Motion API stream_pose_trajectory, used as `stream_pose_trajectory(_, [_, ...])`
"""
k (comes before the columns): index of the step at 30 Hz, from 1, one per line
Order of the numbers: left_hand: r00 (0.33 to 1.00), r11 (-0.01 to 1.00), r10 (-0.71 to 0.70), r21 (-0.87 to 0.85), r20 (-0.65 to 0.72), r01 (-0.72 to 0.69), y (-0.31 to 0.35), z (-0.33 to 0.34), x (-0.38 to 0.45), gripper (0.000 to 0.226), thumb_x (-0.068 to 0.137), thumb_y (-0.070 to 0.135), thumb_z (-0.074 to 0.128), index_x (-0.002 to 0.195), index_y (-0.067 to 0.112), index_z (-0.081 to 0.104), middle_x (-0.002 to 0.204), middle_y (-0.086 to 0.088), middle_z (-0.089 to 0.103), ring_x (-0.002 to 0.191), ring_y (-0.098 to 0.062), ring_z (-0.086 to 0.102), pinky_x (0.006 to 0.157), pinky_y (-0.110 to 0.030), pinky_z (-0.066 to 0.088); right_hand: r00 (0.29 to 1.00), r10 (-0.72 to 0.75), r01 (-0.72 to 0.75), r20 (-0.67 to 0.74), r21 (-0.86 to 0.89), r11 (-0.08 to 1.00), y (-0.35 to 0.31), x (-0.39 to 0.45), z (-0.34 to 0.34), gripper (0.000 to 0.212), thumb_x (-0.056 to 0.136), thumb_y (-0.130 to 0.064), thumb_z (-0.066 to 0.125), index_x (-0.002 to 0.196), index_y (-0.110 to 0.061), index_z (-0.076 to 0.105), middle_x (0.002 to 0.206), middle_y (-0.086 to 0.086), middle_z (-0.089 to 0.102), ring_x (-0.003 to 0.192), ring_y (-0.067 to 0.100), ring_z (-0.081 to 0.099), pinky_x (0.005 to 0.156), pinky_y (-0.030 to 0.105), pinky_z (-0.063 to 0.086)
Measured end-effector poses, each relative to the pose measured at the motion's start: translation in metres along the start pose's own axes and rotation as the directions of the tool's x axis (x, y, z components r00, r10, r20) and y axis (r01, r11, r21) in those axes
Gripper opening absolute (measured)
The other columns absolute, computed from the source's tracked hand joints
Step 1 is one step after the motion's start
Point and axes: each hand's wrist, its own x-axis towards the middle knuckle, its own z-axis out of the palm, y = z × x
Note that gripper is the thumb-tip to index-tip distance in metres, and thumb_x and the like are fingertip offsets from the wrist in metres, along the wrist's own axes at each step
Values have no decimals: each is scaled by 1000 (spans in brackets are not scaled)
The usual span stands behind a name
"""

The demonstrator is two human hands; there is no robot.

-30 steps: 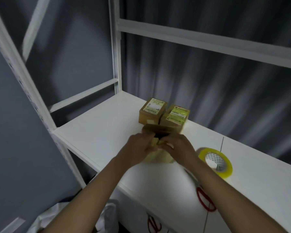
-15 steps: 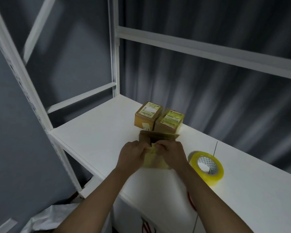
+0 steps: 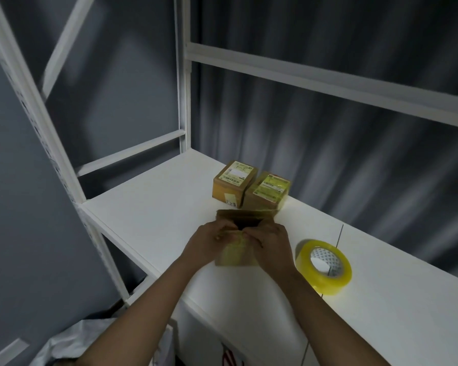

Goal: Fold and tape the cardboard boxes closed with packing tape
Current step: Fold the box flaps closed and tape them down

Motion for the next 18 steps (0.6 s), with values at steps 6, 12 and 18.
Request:
stream_pose_trajectory(6, [987,991,-71,100,-143,85,13,9,-2,9,88,24,59,89,28,67,89,10,69,86,-12,62,72,-22,44,997,56,-57,58,18,998,6,-4,7,19,80,-26,60,81,-18,78,77,-1,74,69,20,68,74,30,56])
stream_pose_trajectory(12, [995,896,42,444,-90,2,19,7,-1,25,96,28,45,116,20,57,102,-3,66,93,-22,62,75,-26,42,996,-4,5,88,-17,1000,-2,14,-8,25,85,-24,55,93,-16,77,91,-1,74,84,17,66,99,15,40])
stream_pose_trajectory(18, [937,893,247,435,-248,-120,5,17,-3,22,92,27,44,99,14,61,75,-6,66,62,-27,63,57,-32,50,955,284,-290,-89,-75,954,44,-48,-65,34,84,4,54,110,-12,70,112,4,66,105,20,51,93,26,40])
